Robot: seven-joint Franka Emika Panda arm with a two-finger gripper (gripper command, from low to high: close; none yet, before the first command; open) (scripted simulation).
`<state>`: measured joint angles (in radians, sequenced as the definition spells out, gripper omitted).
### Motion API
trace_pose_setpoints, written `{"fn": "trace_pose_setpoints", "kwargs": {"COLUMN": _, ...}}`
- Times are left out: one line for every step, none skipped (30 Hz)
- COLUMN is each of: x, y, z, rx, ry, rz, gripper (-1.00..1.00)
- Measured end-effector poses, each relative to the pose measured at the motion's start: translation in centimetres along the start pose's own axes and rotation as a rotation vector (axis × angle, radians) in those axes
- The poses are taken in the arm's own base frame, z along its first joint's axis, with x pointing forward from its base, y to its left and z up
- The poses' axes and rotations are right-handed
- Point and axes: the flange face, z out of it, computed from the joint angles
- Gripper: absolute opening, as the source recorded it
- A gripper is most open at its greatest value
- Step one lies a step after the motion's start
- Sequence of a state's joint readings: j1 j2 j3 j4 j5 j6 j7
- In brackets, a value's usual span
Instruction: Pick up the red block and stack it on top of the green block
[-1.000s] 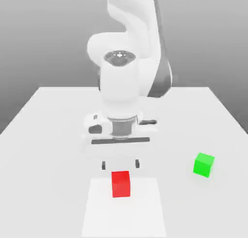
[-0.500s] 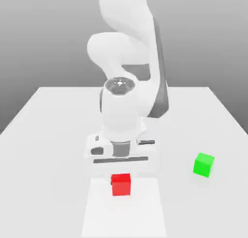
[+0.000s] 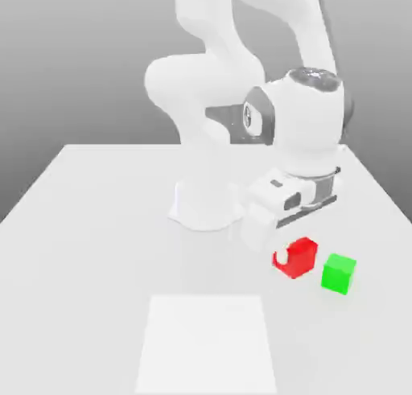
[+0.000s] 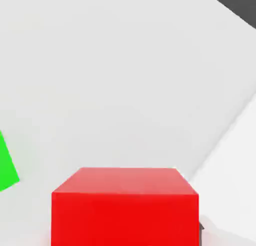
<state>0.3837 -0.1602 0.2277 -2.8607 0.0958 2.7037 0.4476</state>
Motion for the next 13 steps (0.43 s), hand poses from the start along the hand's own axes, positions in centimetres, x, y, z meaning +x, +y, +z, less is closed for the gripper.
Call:
{"fn": "trace_pose_setpoints", "kwargs": {"x": -1.0, "y": -1.7, "z": -0.2, "rx": -0.001, "ry": 0.0, "rz": -0.07, "gripper": -1.0}}
{"fn": "trace_pose_setpoints", "kwargs": {"x": -2.1, "y": -3.3, "z": -0.4, "rx": -0.002, "ry": 0.0, "rz": -0.139, "gripper": -1.0}}
{"fn": "trace_pose_setpoints", "kwargs": {"x": -3.2, "y": -4.8, "z": -0.6, "rx": -0.003, "ry": 0.0, "rz": -0.201, "gripper": -1.0}}
{"fn": "trace_pose_setpoints", "kwargs": {"x": -3.6, "y": -5.5, "z": -0.2, "rx": -0.005, "ry": 0.0, "rz": -0.232, "gripper": -1.0}}
{"fn": "trace_pose_setpoints", "kwargs": {"x": -3.9, "y": -5.8, "z": 0.5, "rx": -0.006, "ry": 0.001, "rz": -0.247, "gripper": -1.0}}
{"fn": "trace_pose_setpoints", "kwargs": {"x": -4.0, "y": -6.0, "z": 1.3, "rx": -0.007, "ry": 0.002, "rz": -0.255, "gripper": -1.0}}
{"fn": "trace_pose_setpoints", "kwargs": {"x": -4.0, "y": -6.1, "z": 2.2, "rx": -0.008, "ry": 0.002, "rz": -0.259, "gripper": -1.0}}
{"fn": "trace_pose_setpoints", "kwargs": {"x": -3.9, "y": -6.1, "z": 3.1, "rx": -0.008, "ry": 0.002, "rz": -0.257, "gripper": -1.0}}
{"fn": "trace_pose_setpoints", "kwargs": {"x": -4.0, "y": -6.1, "z": 4.0, "rx": -0.008, "ry": 0.002, "rz": -0.26, "gripper": -1.0}}
{"fn": "trace_pose_setpoints", "kwargs": {"x": -4.1, "y": -6.1, "z": 4.9, "rx": -0.007, "ry": 0.002, "rz": -0.261, "gripper": -1.0}}
{"fn": "trace_pose_setpoints", "kwargs": {"x": -4.2, "y": -6.1, "z": 5.5, "rx": -0.006, "ry": 0.001, "rz": -0.261, "gripper": 1.0}}
{"fn": "trace_pose_setpoints", "kwargs": {"x": -4.2, "y": -6.1, "z": 5.5, "rx": -0.006, "ry": 0.001, "rz": -0.261, "gripper": 1.0}}
{"fn": "trace_pose_setpoints", "kwargs": {"x": -4.2, "y": -6.1, "z": 5.5, "rx": -0.006, "ry": 0.001, "rz": -0.261, "gripper": 1.0}}
